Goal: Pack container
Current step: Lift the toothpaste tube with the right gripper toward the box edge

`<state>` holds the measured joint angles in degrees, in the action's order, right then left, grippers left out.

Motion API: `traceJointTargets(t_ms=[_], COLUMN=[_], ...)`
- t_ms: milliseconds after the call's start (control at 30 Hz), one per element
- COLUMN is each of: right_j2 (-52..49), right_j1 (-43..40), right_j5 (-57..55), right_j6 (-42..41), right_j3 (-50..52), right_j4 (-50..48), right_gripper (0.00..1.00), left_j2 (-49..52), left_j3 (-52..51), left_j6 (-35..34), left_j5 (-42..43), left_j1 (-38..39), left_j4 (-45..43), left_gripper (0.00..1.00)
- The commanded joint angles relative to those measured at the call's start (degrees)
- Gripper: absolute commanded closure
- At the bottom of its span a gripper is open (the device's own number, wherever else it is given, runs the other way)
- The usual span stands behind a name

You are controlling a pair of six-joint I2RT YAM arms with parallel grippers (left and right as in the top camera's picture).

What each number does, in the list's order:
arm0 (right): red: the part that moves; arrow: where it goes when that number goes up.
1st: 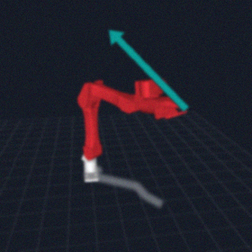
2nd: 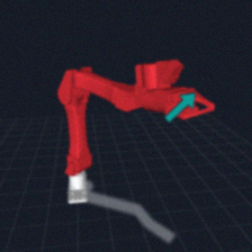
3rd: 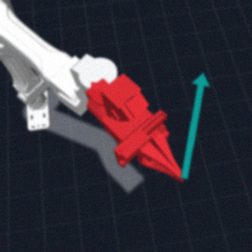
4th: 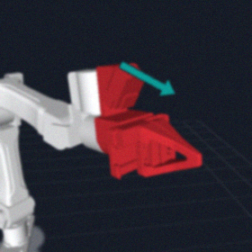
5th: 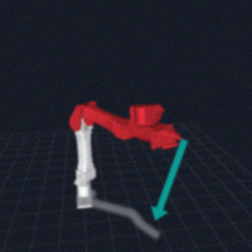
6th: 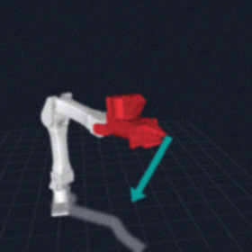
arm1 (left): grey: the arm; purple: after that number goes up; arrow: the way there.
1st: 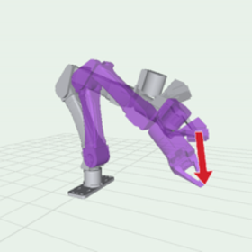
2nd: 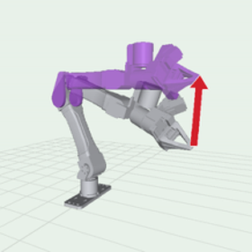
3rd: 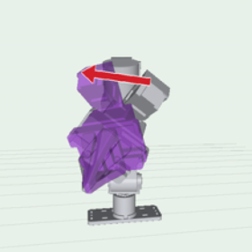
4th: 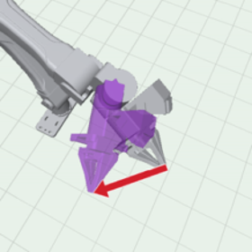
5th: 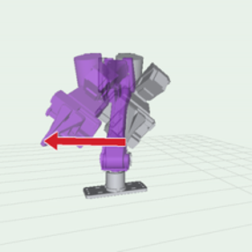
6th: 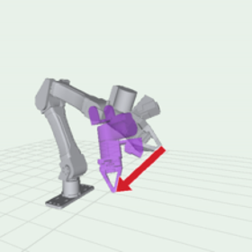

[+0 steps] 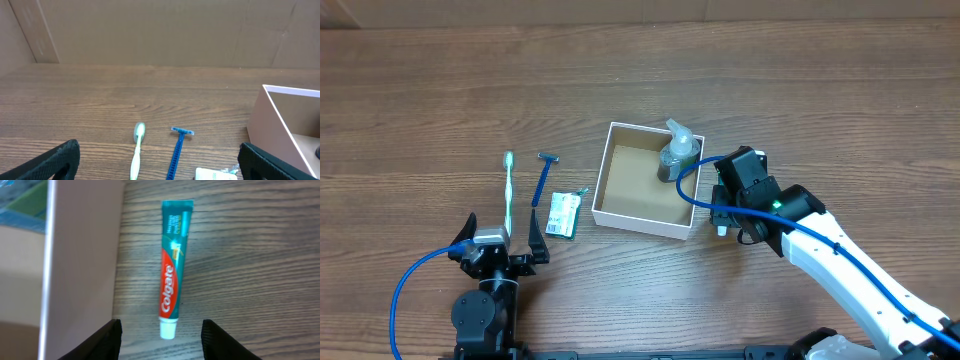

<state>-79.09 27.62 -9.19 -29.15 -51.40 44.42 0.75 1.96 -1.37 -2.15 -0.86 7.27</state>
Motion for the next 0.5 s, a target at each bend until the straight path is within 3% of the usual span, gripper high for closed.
traceJointTargets(t_ms=[0,467], right_j2=[-3.5,-9.9], right_j1=[-0.1,-2.8], right_j5=[-1.9,0.3], right_j6=[-4.1,-8.6], right_j3=[1.0,2.8], right_j4=[-1.5,-6.5], right_gripper=[0.46,0.46], left_j2=[-0.5,-0.5], left_j3=[-0.3,-0.3], left_j6=[-0.5,-0.5], left_j5=[-0.1,-0.1], left_j1=[-0.3,-0.3], left_j4=[-0.3,-0.3], left_gripper=[0.0,0.0])
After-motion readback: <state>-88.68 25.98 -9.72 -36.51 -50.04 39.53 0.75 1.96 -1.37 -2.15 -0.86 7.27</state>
